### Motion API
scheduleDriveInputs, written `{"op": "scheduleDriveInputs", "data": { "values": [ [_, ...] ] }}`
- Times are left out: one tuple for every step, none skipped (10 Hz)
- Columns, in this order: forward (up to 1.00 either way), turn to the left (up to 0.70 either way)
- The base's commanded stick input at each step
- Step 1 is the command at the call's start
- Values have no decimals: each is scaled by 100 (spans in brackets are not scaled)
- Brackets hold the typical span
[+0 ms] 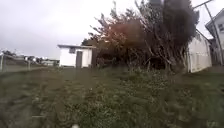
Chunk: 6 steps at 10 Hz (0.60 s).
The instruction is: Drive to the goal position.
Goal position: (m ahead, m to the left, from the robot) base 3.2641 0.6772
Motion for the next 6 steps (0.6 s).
{"op": "scheduleDriveInputs", "data": {
  "values": [
    [70, 0],
    [70, 0],
    [70, 0],
    [70, 0],
    [70, 0],
    [70, 0]
  ]
}}
